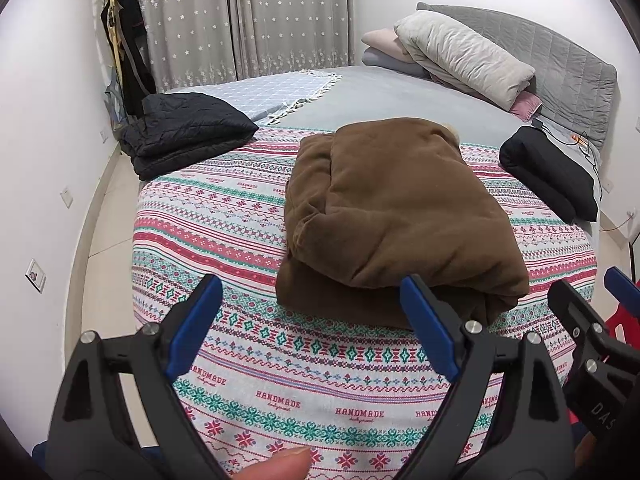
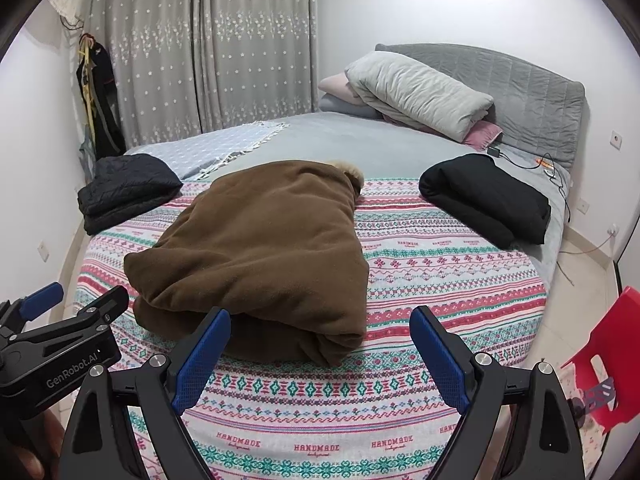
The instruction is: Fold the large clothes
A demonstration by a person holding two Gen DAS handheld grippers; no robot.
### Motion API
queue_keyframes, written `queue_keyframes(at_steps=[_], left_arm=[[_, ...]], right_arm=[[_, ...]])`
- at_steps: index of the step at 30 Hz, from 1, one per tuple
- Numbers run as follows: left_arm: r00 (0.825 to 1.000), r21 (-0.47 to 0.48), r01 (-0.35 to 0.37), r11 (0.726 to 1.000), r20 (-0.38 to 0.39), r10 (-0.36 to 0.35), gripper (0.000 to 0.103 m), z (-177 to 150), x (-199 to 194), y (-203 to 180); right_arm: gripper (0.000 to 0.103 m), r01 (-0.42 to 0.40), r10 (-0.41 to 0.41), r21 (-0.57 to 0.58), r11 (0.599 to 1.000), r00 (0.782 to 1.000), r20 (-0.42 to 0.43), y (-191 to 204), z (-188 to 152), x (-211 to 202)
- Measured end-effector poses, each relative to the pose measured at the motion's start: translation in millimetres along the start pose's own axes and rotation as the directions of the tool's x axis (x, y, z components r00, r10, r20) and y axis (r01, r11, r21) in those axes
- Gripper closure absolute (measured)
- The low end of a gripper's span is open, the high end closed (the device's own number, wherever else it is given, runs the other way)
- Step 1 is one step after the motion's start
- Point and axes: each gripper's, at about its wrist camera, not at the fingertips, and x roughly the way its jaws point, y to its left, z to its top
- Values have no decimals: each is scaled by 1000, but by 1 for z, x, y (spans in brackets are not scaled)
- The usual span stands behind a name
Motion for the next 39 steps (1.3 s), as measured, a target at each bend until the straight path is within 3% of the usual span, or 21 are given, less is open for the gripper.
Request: queue_keyframes(at_steps=[29,32,39], left_arm=[[1000,13,17,1000,-11,-17,12,-1,3,-4],[1000,15,13,1000,-6,-12,5,-1,2,-4],[1000,17,14,1000,9,-14,4,-2,-1,-4]], right_arm=[[11,17,-17,-17,1000,1000,-3,3,-2,3],[11,18,-18,-21,1000,1000,-2,4,-3,2],[11,18,-18,-21,1000,1000,1,5,-3,1]])
